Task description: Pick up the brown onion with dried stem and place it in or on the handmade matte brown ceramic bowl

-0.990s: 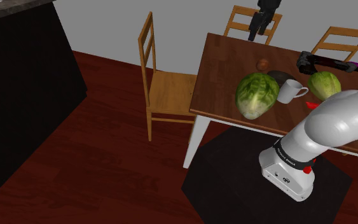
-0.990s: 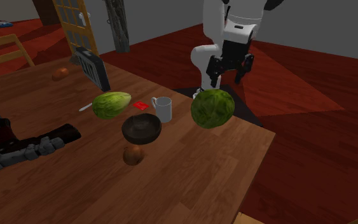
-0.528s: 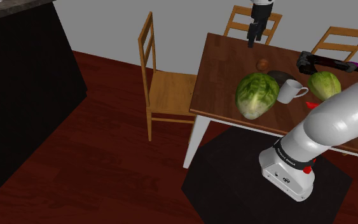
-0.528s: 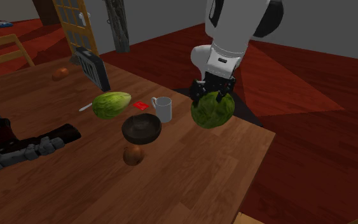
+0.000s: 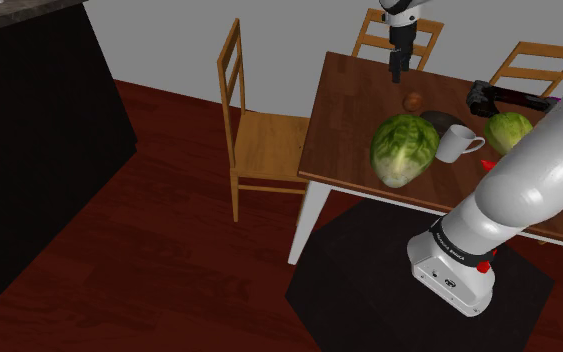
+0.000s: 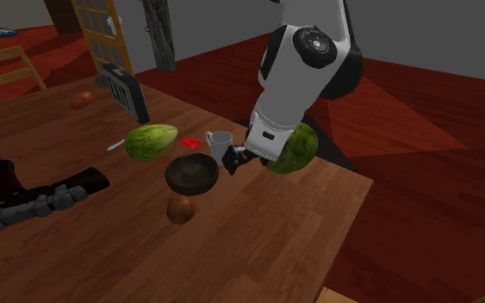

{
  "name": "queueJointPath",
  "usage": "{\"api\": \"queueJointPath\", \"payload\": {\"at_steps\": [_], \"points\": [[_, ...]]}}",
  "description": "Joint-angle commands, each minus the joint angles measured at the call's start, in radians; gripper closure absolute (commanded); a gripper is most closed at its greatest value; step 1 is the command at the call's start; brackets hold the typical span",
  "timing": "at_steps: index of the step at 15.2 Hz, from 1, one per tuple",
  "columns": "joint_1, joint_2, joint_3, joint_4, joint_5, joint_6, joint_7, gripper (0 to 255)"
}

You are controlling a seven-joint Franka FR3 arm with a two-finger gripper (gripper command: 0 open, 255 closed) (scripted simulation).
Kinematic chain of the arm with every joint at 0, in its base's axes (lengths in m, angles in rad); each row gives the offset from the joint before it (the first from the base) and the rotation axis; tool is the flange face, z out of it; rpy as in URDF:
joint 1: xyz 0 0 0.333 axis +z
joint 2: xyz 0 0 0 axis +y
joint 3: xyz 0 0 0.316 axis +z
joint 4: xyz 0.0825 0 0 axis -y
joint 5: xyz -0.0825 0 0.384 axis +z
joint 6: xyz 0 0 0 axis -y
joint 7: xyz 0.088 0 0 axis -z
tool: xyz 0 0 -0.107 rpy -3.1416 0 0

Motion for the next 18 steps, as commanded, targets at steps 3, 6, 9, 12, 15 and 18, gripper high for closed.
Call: {"api": "queueJointPath", "payload": {"at_steps": [3,6,9,12,15,18], "points": [[-0.027,0.157,-0.019,0.112,-0.036,0.002,-0.062,0],[-0.050,0.274,-0.031,0.206,-0.062,-0.002,-0.109,0],[-0.076,0.395,-0.042,0.313,-0.087,-0.012,-0.154,0],[-0.098,0.493,-0.051,0.407,-0.106,-0.024,-0.191,0],[-0.106,0.492,-0.054,0.372,-0.111,0.014,-0.186,0],[-0.115,0.494,-0.058,0.339,-0.117,0.050,-0.181,0]]}}
